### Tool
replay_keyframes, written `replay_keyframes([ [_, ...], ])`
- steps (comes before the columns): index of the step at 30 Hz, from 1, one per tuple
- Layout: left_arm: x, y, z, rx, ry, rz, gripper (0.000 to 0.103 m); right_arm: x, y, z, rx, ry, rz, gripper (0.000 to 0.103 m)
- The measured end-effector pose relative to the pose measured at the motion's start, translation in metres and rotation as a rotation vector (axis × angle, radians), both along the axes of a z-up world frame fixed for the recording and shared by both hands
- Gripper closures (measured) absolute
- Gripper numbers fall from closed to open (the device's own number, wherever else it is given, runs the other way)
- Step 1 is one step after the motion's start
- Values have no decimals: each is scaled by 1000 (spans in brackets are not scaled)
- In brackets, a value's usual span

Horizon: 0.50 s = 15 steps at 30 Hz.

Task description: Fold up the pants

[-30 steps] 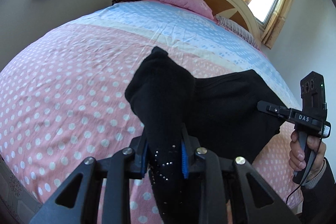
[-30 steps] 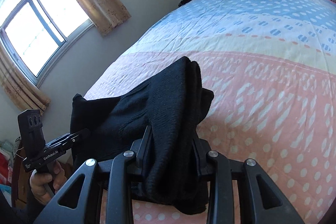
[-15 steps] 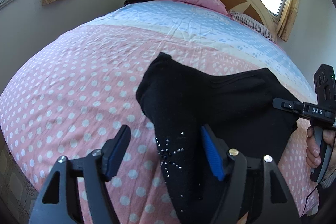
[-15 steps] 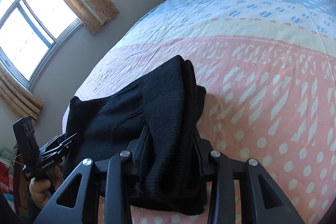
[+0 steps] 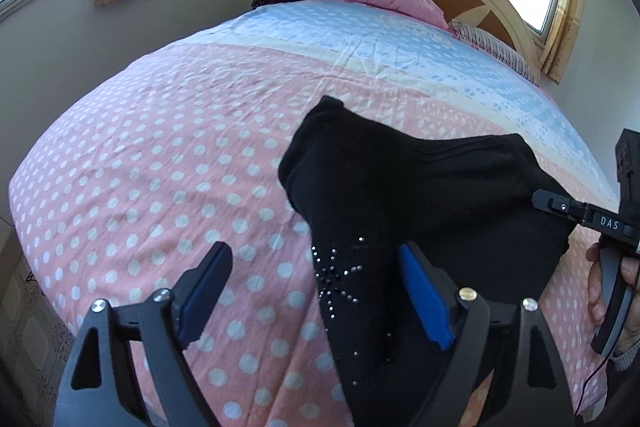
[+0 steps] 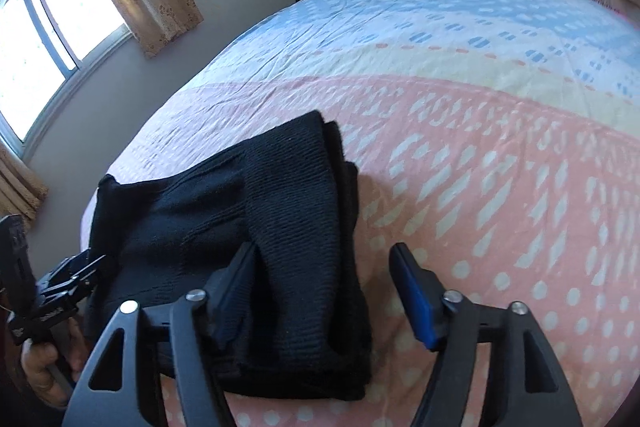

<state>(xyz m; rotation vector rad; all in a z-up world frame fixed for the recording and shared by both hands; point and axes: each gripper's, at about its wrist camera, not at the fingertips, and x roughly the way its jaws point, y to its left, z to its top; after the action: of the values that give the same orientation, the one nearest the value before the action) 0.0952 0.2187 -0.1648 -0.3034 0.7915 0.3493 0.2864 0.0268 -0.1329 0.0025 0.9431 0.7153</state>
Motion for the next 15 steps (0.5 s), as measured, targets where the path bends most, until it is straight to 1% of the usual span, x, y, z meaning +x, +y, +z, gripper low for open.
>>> replay_keyframes([
  [1,-4,-2,5,18,-3,12,16,-5,-4,7,-10,-25,-18,30],
  [4,-17,-10,22,50,-46,24,15,-24,-22,30,-35,-112,-48,30],
  [8,-37,-24,48,90,-122,37,7,-59,-53,61,-19,-192,-76,30],
  [11,-49,-36,67,119,-176,35,4,-91,-75,82,-7,-254,-95,30],
  [15,-58,-52,89,131,-235,16,3,-130,-104,105,8,-325,-123,30],
])
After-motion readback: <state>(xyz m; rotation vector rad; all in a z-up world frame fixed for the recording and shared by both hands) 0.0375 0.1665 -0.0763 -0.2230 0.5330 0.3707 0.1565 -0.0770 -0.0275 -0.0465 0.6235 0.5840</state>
